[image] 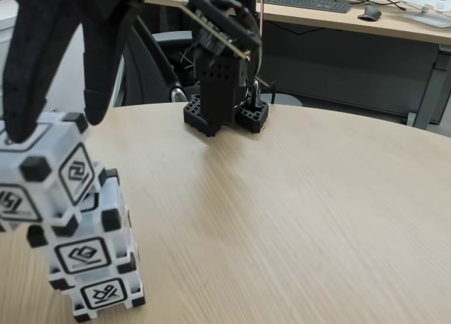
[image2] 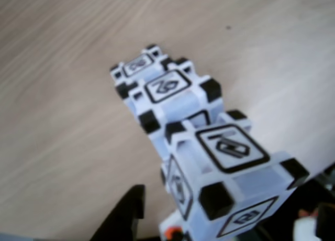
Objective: Stack cubes from left to right.
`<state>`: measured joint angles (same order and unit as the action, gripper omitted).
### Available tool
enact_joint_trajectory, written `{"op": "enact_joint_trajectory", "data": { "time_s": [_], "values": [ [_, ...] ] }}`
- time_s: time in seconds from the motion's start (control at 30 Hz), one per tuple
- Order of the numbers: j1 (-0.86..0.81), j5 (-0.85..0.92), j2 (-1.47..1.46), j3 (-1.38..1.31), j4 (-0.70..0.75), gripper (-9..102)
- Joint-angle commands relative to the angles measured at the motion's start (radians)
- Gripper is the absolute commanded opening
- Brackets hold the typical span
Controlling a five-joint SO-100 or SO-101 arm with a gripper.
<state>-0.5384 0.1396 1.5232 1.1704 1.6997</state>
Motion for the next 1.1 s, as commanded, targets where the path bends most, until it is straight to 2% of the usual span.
{"op": "enact_joint_trajectory", "data": {
  "time_s": [0.0,0.57,0.67,0.83,1.07],
  "values": [
    [0.008,0.006,0.008,-0.035,0.005,39],
    [0.012,0.021,0.021,-0.034,0.008,42],
    [0.018,0.006,0.021,-0.034,0.048,44],
    [0.133,-0.038,0.021,-0.034,0.124,44],
    [0.265,-0.04,0.023,-0.04,0.132,44]
  ]
}}
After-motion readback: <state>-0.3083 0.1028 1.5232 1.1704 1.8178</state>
